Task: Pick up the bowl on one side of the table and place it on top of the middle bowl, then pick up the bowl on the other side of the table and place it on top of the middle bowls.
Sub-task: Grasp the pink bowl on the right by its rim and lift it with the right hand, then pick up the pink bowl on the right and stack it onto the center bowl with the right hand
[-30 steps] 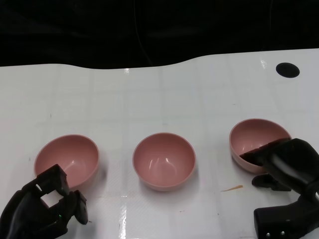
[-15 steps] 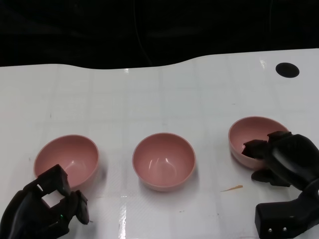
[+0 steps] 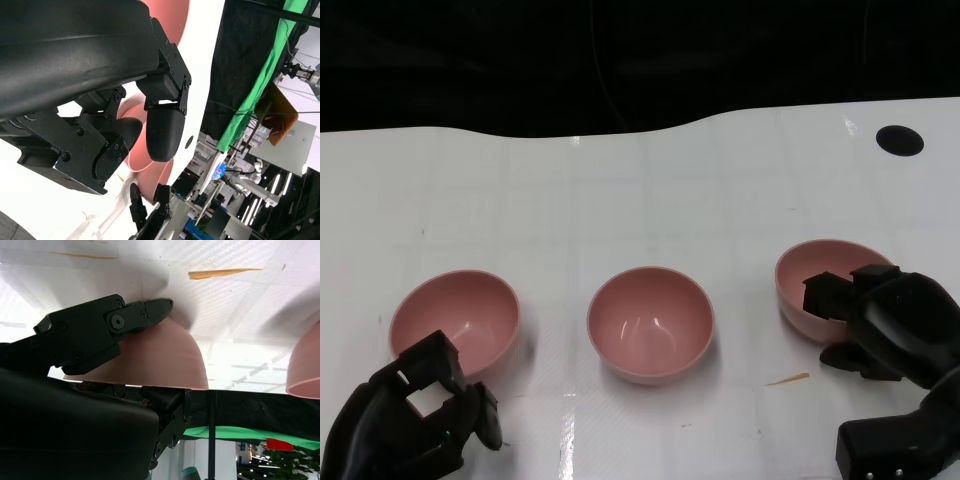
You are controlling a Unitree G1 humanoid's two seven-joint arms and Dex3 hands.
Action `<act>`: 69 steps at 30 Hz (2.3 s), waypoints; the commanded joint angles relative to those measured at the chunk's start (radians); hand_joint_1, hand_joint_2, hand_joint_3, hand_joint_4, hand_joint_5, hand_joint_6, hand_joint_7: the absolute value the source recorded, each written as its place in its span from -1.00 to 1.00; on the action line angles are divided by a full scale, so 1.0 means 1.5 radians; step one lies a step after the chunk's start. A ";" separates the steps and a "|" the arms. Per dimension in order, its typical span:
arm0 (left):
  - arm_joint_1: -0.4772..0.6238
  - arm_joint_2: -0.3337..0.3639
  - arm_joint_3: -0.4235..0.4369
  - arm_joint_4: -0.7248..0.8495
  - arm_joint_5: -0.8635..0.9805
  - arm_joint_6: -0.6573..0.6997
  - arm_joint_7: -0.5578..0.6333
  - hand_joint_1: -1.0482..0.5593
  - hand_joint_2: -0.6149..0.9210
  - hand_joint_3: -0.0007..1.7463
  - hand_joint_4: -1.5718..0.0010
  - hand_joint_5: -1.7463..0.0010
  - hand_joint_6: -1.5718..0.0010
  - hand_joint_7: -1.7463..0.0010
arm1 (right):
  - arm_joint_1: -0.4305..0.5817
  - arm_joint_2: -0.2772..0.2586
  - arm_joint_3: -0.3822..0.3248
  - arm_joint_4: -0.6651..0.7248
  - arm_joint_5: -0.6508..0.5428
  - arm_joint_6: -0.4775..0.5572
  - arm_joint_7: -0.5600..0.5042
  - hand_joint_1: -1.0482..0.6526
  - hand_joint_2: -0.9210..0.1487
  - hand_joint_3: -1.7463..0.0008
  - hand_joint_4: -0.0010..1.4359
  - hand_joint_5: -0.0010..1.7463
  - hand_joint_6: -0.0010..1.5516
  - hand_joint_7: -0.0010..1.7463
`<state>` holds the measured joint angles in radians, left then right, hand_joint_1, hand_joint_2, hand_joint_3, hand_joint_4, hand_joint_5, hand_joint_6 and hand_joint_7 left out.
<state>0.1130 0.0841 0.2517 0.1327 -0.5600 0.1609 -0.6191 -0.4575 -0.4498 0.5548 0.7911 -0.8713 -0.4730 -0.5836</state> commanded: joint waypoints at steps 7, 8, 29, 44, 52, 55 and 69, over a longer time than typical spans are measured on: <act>0.001 0.006 0.002 0.002 0.010 -0.014 0.006 0.32 0.50 0.55 -0.06 -1.00 0.08 -0.91 | 0.015 -0.029 -0.025 -0.072 0.001 0.015 0.005 0.05 -0.99 0.68 0.08 1.00 -0.31 1.00; 0.001 0.006 0.002 0.002 0.010 -0.014 0.006 0.32 0.50 0.56 -0.06 -1.00 0.08 -0.91 | 0.016 -0.029 -0.026 -0.074 0.001 0.016 0.006 0.05 -0.99 0.68 0.08 1.00 -0.30 1.00; -0.001 0.006 -0.009 -0.001 0.022 -0.016 0.019 0.31 0.55 0.52 -0.06 -1.00 0.12 -0.97 | 0.016 -0.057 -0.096 -0.211 0.024 -0.013 0.080 0.05 -0.99 0.60 0.11 1.00 -0.33 1.00; -0.003 0.002 -0.013 0.007 0.022 -0.025 0.013 0.30 0.53 0.51 -0.04 -1.00 0.13 -0.97 | -0.013 -0.051 -0.107 -0.266 0.021 -0.044 0.120 0.01 -0.92 0.55 0.16 1.00 -0.27 1.00; -0.005 0.001 -0.012 0.007 0.014 -0.017 0.012 0.29 0.53 0.51 -0.03 -1.00 0.13 -0.97 | -0.017 -0.043 -0.104 -0.296 0.010 -0.038 0.145 0.02 -0.90 0.55 0.18 1.00 -0.25 1.00; -0.006 0.001 -0.012 0.008 0.015 -0.018 0.012 0.30 0.52 0.51 -0.03 -1.00 0.13 -0.97 | -0.015 -0.039 -0.106 -0.311 0.012 -0.035 0.162 0.01 -0.86 0.57 0.18 1.00 -0.25 1.00; -0.003 -0.003 -0.015 0.003 0.019 -0.025 0.012 0.29 0.52 0.52 -0.06 -1.00 0.13 -0.99 | 0.000 -0.014 -0.095 -0.400 0.004 -0.047 0.215 -0.03 -0.46 0.13 0.20 1.00 -0.24 0.96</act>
<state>0.1046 0.0728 0.2267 0.1421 -0.5291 0.1345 -0.5983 -0.4651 -0.4752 0.4085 0.2108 -0.8628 -0.5348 -0.2585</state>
